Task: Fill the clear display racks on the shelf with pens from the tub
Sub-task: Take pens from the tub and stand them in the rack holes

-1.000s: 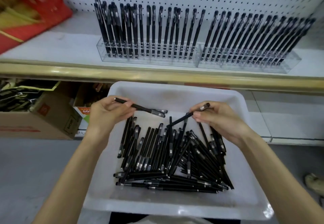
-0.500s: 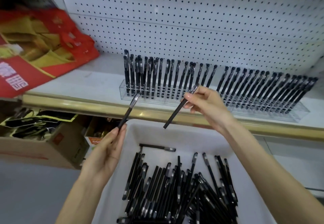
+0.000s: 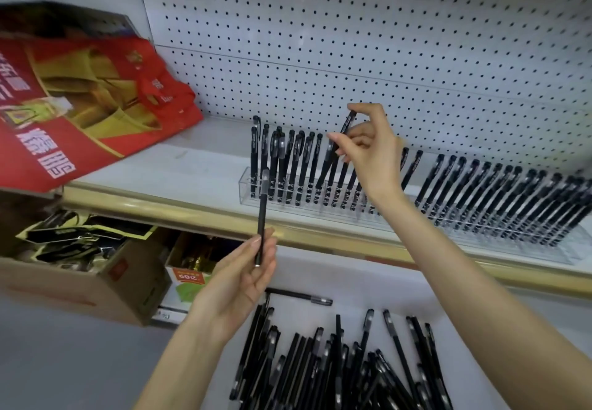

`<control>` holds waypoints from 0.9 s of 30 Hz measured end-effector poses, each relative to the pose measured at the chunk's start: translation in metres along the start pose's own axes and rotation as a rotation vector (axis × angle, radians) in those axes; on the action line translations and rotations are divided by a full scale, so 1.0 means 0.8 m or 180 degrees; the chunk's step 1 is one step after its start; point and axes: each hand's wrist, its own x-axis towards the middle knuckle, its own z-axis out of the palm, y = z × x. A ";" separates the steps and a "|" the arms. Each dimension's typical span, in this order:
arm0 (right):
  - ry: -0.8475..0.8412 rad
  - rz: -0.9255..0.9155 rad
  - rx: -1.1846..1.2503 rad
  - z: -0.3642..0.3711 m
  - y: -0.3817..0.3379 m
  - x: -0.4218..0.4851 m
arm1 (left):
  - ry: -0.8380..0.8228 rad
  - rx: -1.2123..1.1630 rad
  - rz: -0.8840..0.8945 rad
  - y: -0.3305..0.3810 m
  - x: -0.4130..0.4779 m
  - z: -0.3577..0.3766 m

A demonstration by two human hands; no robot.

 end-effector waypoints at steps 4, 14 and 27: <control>0.0130 -0.0086 -0.0064 0.014 0.017 0.001 | -0.0074 0.1020 0.0324 0.003 0.003 0.006; -0.0058 -0.0341 -0.0428 0.031 0.042 -0.001 | 0.0016 0.1342 0.0597 0.006 0.007 0.000; -0.0224 -0.1104 -0.1566 0.038 0.057 -0.006 | -0.0025 0.1147 0.0638 0.014 0.009 -0.009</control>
